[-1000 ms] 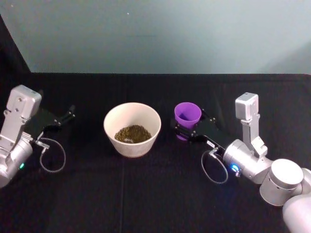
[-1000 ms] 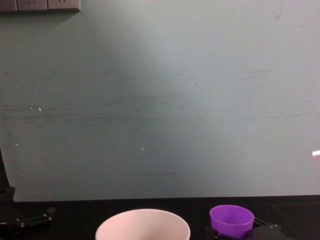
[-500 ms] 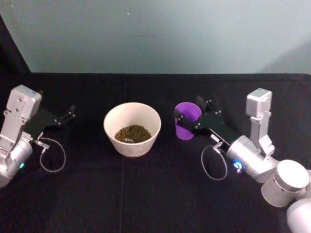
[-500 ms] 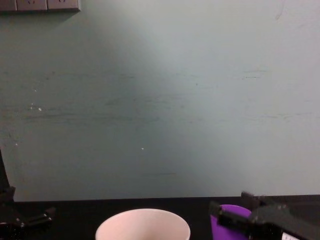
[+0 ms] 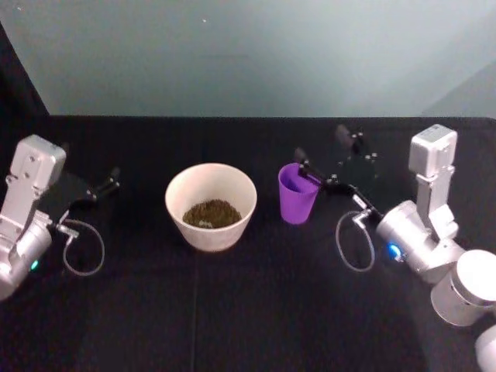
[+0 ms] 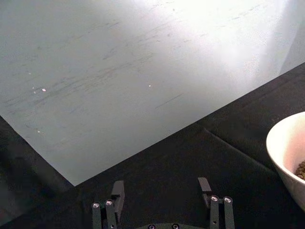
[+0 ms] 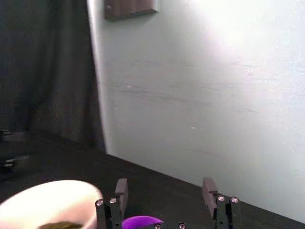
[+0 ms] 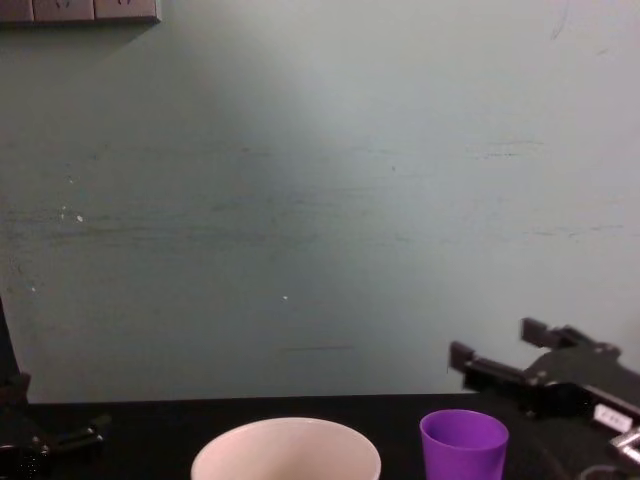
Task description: Pick up the cup and pour the mung beans from the cup into the bowl.
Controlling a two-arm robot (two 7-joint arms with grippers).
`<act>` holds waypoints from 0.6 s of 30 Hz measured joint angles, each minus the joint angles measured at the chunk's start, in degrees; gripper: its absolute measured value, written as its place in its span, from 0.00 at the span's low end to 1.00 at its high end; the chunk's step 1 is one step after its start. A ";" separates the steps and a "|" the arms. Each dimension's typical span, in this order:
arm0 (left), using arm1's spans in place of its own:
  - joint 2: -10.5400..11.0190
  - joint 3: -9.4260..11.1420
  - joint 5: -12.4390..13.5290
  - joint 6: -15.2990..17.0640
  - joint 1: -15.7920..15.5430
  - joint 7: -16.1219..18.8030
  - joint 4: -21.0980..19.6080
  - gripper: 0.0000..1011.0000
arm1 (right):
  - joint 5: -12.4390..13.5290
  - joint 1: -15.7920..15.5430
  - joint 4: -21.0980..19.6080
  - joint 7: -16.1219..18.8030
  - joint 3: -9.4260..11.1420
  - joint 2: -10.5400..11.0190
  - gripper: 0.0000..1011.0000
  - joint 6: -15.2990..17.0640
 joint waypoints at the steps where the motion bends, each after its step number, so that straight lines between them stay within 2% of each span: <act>1: 0.00 0.00 0.00 0.00 0.00 0.00 0.00 0.99 | -0.40 -0.27 -0.87 -1.40 0.61 0.20 0.99 1.09; 10: 0.00 0.00 0.00 0.00 0.00 0.00 0.00 0.99 | -3.10 -1.54 -2.94 -7.84 3.88 0.55 0.99 5.71; 18: 0.00 0.00 0.00 0.00 0.00 0.00 0.00 0.99 | -4.50 -2.05 -2.29 -9.15 5.35 0.39 0.99 7.81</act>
